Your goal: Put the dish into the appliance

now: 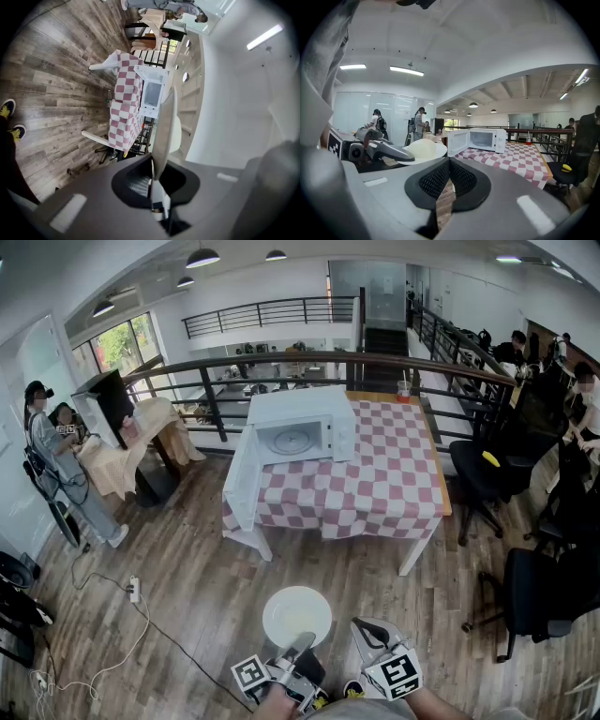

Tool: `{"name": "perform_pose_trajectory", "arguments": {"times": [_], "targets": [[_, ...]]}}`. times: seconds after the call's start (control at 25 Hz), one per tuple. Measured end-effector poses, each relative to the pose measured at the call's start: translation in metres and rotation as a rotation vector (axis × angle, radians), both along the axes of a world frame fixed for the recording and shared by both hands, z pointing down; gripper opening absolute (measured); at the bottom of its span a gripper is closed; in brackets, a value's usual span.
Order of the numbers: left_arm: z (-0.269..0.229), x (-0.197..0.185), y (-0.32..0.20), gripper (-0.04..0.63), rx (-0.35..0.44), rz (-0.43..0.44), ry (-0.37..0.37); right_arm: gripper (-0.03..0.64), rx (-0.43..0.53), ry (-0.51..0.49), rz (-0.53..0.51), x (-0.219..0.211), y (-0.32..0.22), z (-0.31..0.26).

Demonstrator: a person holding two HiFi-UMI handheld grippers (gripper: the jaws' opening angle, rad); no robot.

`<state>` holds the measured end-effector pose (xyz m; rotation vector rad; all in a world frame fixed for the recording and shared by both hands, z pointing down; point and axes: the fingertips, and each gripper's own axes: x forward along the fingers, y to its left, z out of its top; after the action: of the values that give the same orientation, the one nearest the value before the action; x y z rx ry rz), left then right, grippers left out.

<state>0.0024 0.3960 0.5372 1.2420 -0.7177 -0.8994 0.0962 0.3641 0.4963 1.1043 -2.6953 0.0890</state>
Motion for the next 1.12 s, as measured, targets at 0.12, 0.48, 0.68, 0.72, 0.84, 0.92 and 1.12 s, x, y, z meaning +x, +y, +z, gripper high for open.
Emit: {"name": "perform_pose_trajectory", "arguments": {"times": [0.12, 0.48, 0.68, 0.72, 0.84, 0.92, 1.12], "targets": [[-0.003, -0.004, -0.006, 0.021, 0.009, 0.003, 0.002, -0.002, 0.008, 0.004, 0.003, -0.004, -0.005, -0.003], [0.000, -0.015, -0.004, 0.023, 0.000, 0.007, -0.002, -0.002, 0.007, 0.006, 0.009, -0.014, -0.004, -0.004], [0.003, -0.025, -0.001, 0.023, -0.001, 0.005, -0.005, -0.002, -0.025, -0.038, 0.040, -0.017, -0.006, -0.003], [0.003, -0.027, -0.001, 0.021, -0.001, 0.004, -0.002, -0.002, -0.033, -0.041, 0.042, -0.018, -0.006, -0.003], [0.002, -0.033, 0.001, 0.022, 0.002, 0.002, 0.003, -0.002, -0.037, -0.038, 0.036, -0.025, -0.003, -0.003], [0.003, -0.038, 0.004, 0.021, 0.003, 0.003, -0.001, -0.002, -0.035, -0.034, 0.027, -0.032, 0.001, -0.003], [0.004, -0.052, 0.012, 0.021, 0.003, 0.013, -0.007, -0.002, -0.024, -0.025, 0.006, -0.051, 0.011, -0.003]]}}
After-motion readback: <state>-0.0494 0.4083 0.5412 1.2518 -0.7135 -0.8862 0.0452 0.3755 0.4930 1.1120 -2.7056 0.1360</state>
